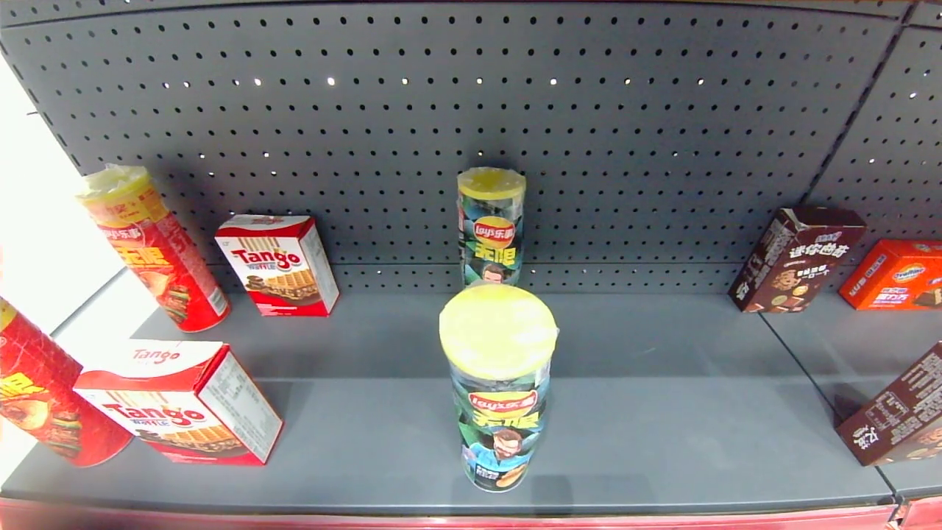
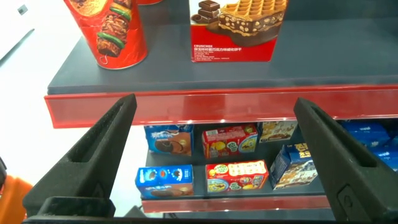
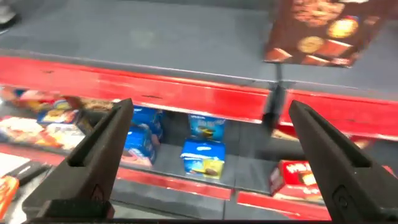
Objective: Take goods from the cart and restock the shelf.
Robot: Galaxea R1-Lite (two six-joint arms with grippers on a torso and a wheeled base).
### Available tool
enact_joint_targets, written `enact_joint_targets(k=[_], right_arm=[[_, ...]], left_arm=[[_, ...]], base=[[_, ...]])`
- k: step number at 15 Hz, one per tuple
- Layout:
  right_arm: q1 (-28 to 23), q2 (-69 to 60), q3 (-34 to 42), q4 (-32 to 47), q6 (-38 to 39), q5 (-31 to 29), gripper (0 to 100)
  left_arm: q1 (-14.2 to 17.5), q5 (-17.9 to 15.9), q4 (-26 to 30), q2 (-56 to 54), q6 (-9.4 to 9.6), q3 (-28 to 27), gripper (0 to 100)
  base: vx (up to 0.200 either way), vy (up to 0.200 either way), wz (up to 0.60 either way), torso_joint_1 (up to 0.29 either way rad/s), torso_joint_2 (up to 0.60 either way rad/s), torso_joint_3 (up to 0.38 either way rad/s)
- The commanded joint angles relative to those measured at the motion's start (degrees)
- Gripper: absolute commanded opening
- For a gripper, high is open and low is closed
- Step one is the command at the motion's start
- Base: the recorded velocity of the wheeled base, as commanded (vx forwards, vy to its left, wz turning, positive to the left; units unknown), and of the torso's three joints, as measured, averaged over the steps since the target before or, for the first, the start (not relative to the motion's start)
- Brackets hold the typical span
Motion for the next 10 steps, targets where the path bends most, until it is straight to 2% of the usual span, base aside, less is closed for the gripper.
enact_joint_targets(k=[1, 10], right_arm=[[-9.12, -3.21, 0.00, -0.02, -0.04, -0.03, 100], [-8.51, -5.23, 0.00, -0.11, -0.13, 0.23, 100]], left_arm=[[0.01, 0.08, -0.01, 0.08, -0.03, 0.00, 100], [0.01, -0.45, -0.01, 0.08, 0.15, 0.00, 100]], base=[[0.000, 0.000, 0.00, 0.000, 0.00, 0.000], [0.000, 0.000, 0.00, 0.000, 0.00, 0.000]])
